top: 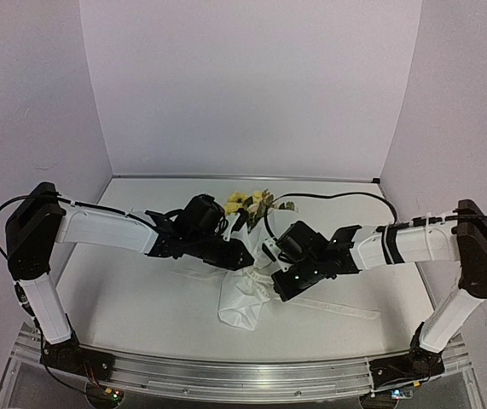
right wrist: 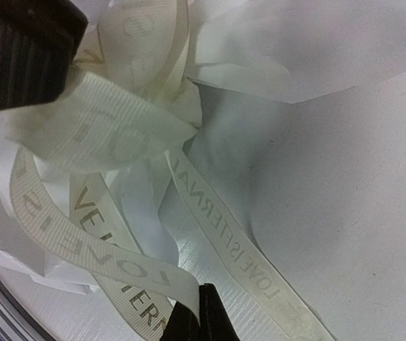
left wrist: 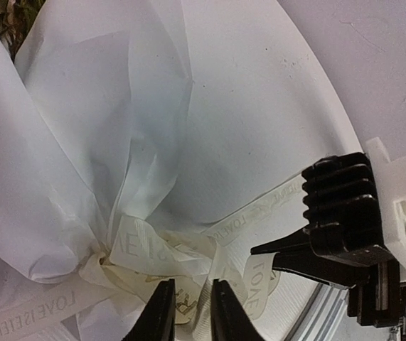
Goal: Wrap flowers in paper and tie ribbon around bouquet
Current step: Cross the half-tied ribbon with the folded bouquet, then tie the half-tied ribbon around the folded bouquet.
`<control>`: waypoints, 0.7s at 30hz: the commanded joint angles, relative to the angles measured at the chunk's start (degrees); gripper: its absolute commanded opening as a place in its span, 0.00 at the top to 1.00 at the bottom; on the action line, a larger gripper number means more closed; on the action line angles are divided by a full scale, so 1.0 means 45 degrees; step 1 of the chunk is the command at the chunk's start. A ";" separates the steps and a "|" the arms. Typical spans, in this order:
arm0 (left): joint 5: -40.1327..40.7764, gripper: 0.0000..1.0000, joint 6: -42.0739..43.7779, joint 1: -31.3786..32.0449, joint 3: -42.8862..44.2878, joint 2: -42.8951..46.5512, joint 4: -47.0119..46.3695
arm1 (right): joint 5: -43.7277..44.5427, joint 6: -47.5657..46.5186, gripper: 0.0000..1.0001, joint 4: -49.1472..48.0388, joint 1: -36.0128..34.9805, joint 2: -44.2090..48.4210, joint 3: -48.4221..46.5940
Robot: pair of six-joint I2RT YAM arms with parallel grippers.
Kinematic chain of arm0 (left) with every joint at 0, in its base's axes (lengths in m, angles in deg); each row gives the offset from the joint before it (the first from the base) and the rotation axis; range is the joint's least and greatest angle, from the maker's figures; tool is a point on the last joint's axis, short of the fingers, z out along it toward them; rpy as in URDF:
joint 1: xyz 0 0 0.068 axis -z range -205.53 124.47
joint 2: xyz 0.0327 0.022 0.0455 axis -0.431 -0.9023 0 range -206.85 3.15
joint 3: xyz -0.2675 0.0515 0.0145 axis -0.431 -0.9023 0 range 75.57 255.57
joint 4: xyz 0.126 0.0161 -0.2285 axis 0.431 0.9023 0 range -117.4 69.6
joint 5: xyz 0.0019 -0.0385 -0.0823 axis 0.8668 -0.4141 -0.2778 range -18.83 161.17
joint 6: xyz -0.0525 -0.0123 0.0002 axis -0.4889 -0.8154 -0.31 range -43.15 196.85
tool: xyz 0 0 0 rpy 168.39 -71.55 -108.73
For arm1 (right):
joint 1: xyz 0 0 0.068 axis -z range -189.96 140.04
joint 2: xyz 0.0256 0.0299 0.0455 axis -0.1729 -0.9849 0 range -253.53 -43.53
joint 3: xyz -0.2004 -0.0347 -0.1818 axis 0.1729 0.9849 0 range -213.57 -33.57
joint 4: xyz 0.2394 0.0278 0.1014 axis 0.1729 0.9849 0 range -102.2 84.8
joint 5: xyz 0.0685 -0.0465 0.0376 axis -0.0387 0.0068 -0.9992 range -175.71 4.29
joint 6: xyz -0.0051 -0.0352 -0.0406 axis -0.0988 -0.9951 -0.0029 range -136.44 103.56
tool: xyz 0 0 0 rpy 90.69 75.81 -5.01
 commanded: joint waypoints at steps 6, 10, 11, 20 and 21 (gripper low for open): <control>0.0002 0.64 0.1171 0.0063 0.0613 0.0428 0.0892 | 0.0479 -0.0119 1.00 0.0466 -0.0176 -0.0543 -0.0790; 0.0483 0.56 0.1176 0.0052 0.0620 0.0832 0.0936 | 0.0485 -0.0147 1.00 0.0473 -0.0163 -0.0673 -0.0914; 0.0621 0.54 0.1167 0.0045 0.0615 0.0929 0.0921 | 0.0480 -0.0147 1.00 0.0476 -0.0164 -0.0698 -0.0927; 0.0911 0.50 0.1005 -0.0308 0.0789 0.1533 0.0954 | 0.0499 -0.0186 1.00 0.0467 -0.0170 -0.0733 -0.0968; 0.0966 0.50 0.0979 -0.0362 0.0834 0.1516 0.1029 | 0.0498 -0.0186 1.00 0.0471 -0.0169 -0.0732 -0.0969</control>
